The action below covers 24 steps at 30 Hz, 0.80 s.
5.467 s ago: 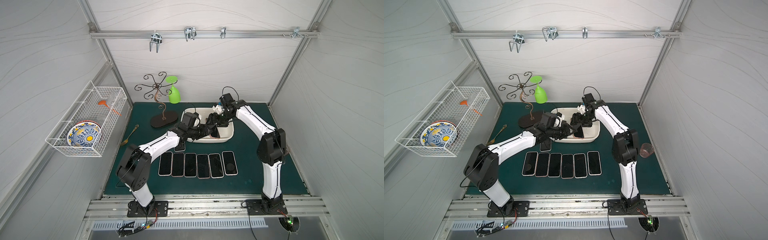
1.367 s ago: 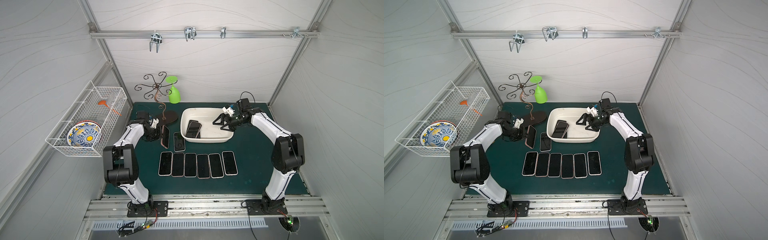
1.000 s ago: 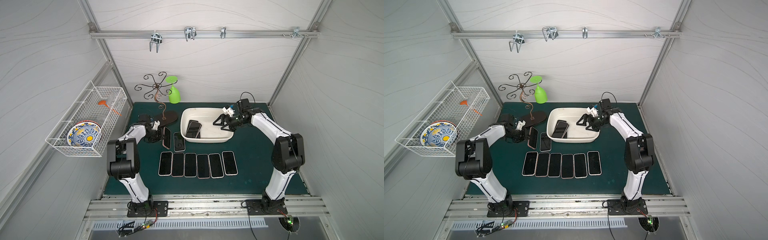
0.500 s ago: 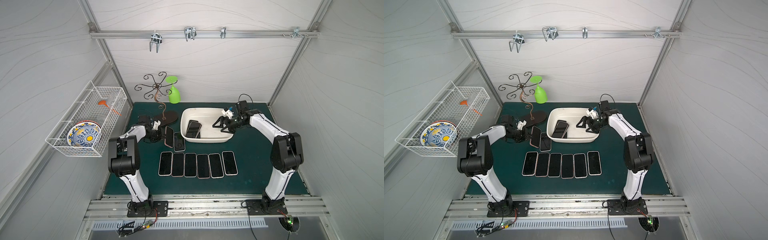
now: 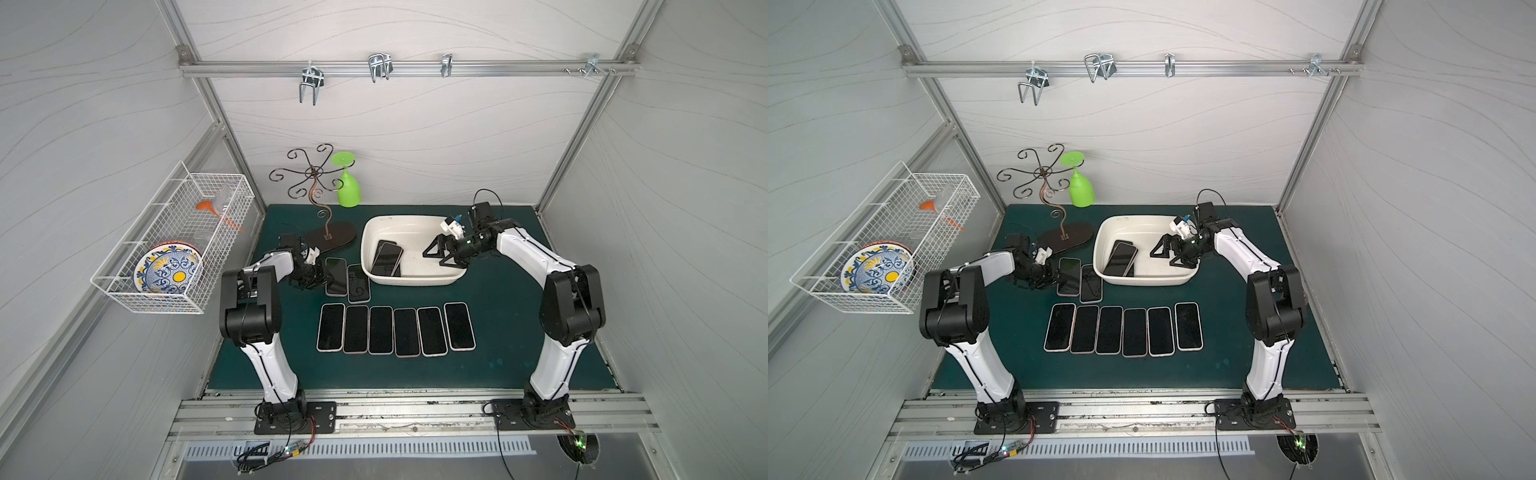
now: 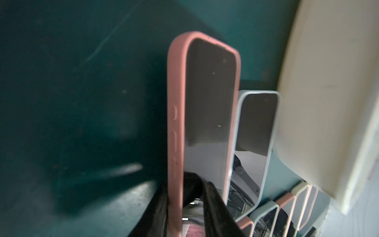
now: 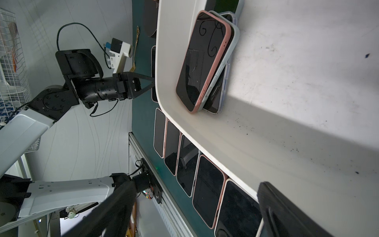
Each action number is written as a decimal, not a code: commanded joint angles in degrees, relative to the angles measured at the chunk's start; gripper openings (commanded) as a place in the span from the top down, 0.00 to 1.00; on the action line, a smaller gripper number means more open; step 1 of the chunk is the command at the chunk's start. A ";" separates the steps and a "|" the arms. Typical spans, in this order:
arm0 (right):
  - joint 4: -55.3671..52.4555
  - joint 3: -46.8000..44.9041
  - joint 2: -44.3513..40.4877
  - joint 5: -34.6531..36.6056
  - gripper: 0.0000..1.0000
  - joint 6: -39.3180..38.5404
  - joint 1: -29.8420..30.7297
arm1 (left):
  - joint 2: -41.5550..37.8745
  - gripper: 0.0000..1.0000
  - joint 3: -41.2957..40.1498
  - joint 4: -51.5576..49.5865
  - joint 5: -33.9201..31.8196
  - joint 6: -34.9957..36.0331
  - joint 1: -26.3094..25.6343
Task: Take the phone out of the storage box
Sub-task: Place the phone at the center of the board.
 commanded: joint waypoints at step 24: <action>-1.88 0.01 -2.71 5.92 0.01 1.47 3.04 | -24.24 0.40 7.00 -9.56 -22.96 -1.56 -11.41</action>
